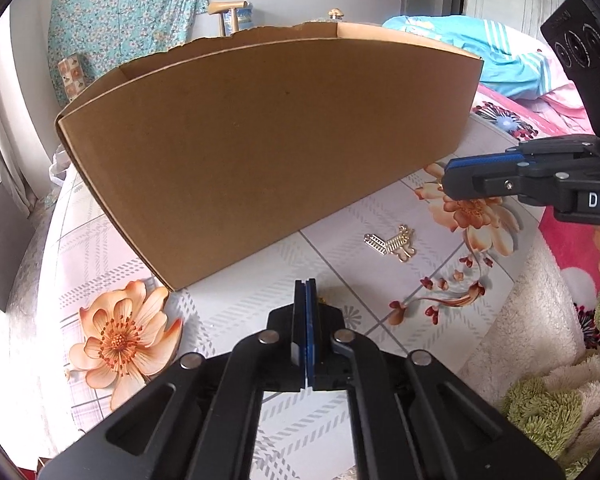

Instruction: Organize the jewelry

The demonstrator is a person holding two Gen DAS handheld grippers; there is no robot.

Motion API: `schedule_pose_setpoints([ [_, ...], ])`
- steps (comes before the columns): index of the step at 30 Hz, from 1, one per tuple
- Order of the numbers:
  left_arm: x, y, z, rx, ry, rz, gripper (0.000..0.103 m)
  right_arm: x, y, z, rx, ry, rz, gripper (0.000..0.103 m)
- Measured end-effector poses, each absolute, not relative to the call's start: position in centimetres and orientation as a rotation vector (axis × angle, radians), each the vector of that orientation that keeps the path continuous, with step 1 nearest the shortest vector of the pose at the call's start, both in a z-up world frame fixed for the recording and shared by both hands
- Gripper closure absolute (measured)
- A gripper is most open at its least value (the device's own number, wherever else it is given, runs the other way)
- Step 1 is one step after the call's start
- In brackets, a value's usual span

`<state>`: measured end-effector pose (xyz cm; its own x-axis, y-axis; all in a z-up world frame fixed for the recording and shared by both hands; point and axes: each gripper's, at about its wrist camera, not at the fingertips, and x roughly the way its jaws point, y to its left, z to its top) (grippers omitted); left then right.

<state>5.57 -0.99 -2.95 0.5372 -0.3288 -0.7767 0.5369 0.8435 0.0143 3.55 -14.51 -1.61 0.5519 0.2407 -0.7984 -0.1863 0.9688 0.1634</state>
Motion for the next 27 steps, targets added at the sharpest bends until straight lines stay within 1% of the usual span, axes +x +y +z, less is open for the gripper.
schedule_pose_setpoints([
  [13,5.1,0.8,-1.6,0.183,0.845,-0.524,0.103,3.4,-14.7,-1.3,0.075,0.933,0.270,0.093],
  [19,5.2,1.9,-1.9,0.076,0.941,-0.531,0.102,3.1,-14.7,-1.2,0.084,0.928,0.275,0.093],
  [23,5.1,2.3,-2.7,-0.039,1.021,-0.523,0.095,3.1,-14.9,-1.4,0.102,0.926,0.276,0.093],
  [27,5.1,2.0,-2.7,-0.070,1.028,-0.493,0.093,3.3,-15.2,-1.7,0.114,0.930,0.279,0.093],
])
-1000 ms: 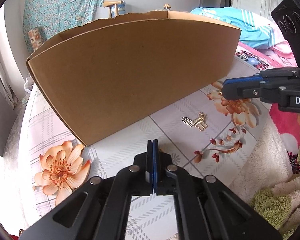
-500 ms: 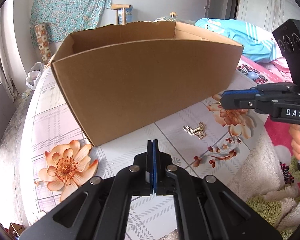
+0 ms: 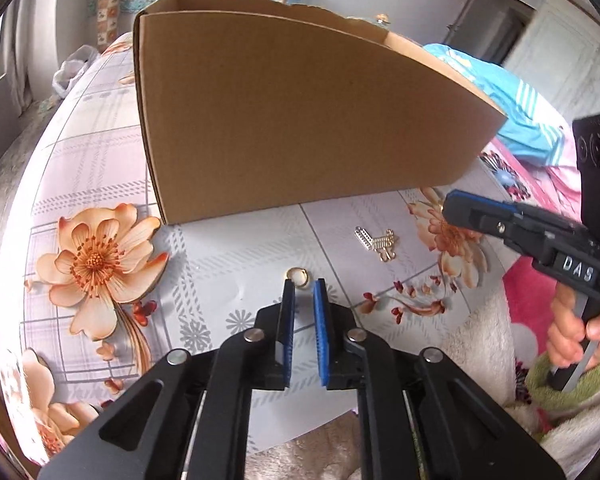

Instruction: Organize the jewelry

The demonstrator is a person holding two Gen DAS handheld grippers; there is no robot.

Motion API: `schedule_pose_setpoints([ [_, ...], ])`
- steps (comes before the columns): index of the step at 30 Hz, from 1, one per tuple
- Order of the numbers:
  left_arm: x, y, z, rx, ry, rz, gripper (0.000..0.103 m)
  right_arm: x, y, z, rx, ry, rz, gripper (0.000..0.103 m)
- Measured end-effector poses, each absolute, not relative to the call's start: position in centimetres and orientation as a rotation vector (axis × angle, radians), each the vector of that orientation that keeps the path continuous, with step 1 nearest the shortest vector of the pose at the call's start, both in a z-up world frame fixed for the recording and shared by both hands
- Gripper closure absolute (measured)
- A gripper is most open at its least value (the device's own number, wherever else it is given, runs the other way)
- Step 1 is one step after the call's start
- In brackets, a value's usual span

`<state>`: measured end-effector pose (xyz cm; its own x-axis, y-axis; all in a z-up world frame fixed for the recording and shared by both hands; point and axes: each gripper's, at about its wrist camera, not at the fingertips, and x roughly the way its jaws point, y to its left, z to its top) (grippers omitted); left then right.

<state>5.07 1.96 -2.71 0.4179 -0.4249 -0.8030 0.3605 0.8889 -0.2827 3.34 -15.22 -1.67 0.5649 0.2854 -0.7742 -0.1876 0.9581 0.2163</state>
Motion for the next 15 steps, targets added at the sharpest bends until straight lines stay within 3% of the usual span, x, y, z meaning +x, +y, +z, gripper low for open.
schedule_pose_setpoints([
  [15,5.5,-0.6,-2.1,0.018,1.030,-0.373,0.092,3.6,-17.3,-2.7,0.183,0.932,0.272,0.093],
])
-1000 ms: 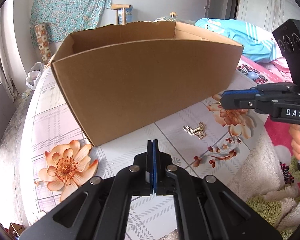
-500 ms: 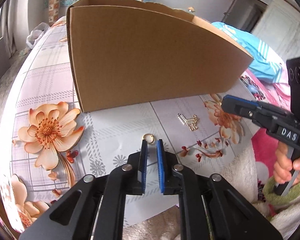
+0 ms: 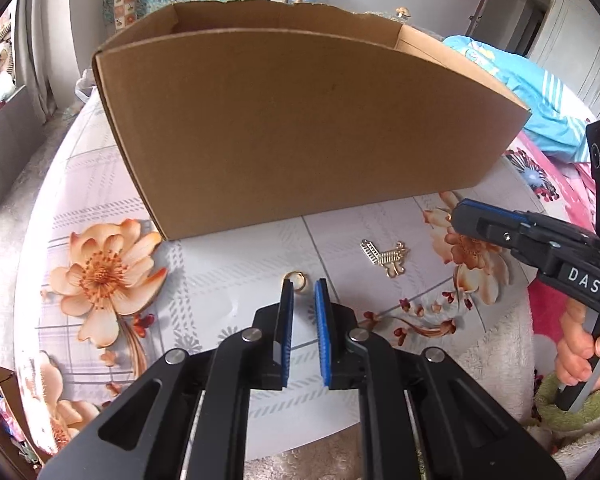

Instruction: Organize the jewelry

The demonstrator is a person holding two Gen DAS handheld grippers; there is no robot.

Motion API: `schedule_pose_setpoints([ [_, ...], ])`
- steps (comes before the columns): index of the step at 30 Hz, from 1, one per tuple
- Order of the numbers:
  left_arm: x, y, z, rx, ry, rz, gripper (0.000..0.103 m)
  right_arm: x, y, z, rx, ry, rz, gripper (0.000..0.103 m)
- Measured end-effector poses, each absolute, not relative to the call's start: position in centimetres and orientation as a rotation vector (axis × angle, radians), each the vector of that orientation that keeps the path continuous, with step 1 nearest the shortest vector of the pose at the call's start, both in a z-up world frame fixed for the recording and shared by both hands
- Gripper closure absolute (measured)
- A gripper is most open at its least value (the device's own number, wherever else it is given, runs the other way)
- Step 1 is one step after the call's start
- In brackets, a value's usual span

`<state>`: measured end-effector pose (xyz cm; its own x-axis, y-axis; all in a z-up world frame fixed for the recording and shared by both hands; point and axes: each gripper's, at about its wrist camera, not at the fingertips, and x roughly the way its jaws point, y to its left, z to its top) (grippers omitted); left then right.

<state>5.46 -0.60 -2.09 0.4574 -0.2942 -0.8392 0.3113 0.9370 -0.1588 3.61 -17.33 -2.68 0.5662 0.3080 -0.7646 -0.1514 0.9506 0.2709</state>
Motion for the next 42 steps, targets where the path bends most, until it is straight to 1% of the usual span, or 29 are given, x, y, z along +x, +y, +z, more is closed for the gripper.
schedule_pose_setpoints([
  [6,6.2,-0.9,-2.4,0.000,1.052,-0.348,0.090,3.9,-17.2,-3.2,0.200,0.929,0.288,0.093],
  [16,7.2,-1.9,-2.4,0.027,1.059,-0.306,0.089,4.2,-17.7,-4.1,0.233,0.938,0.304,0.093],
  [28,6.8,-5.1,-2.6,0.207,1.006,-0.240,0.089,4.3,-18.5,-4.7,0.275,0.940,0.314,0.093],
  [34,6.1,-5.2,-2.7,0.202,0.991,-0.263,0.092,3.9,-19.1,-4.1,0.281,0.927,0.307,0.093],
  [42,5.6,-3.1,-2.4,0.144,0.966,-0.320,0.092,2.8,-18.9,-2.5,0.255,0.894,0.290,0.093],
])
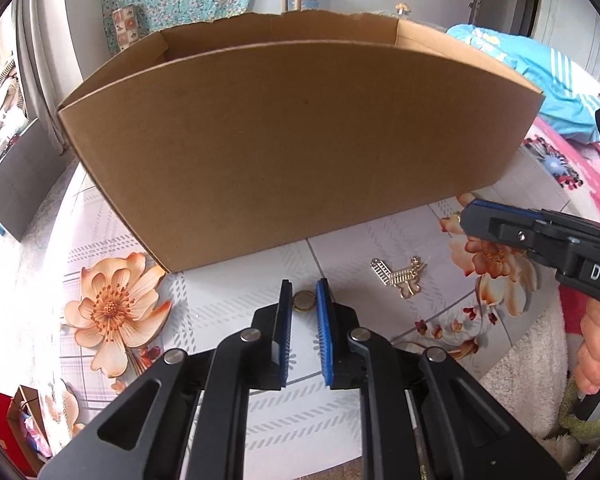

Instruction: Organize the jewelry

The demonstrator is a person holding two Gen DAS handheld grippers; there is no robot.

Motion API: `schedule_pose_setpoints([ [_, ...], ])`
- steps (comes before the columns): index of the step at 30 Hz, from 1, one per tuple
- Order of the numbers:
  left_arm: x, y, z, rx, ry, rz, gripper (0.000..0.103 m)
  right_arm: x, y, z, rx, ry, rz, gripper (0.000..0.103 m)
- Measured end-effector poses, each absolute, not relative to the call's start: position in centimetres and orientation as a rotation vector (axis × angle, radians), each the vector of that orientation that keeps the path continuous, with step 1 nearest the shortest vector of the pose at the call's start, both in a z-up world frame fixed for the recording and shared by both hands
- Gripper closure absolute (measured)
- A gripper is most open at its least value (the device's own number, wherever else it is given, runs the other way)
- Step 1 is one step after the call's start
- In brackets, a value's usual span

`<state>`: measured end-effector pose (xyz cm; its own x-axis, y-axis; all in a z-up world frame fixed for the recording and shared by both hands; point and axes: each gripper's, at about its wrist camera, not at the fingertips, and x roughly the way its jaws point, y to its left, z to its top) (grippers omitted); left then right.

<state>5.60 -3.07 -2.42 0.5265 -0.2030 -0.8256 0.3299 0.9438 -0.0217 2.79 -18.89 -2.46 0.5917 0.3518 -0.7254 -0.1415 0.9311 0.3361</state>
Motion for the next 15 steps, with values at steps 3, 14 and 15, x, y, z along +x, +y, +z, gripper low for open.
schedule_pose_setpoints([
  [3,4.4,-1.8,-0.9,0.149,0.918,-0.371,0.092,2.4,-18.8,-1.2,0.239,0.874,0.290,0.093],
  [14,5.1,-0.2,11.7,0.239,0.669,-0.585,0.091,5.8,-19.2,7.2,0.148,0.773,0.412,0.093],
  [15,7.0,-0.3,12.3,0.244,0.691,-0.609,0.091,7.0,-19.3,7.5,0.141,0.801,0.430,0.093],
])
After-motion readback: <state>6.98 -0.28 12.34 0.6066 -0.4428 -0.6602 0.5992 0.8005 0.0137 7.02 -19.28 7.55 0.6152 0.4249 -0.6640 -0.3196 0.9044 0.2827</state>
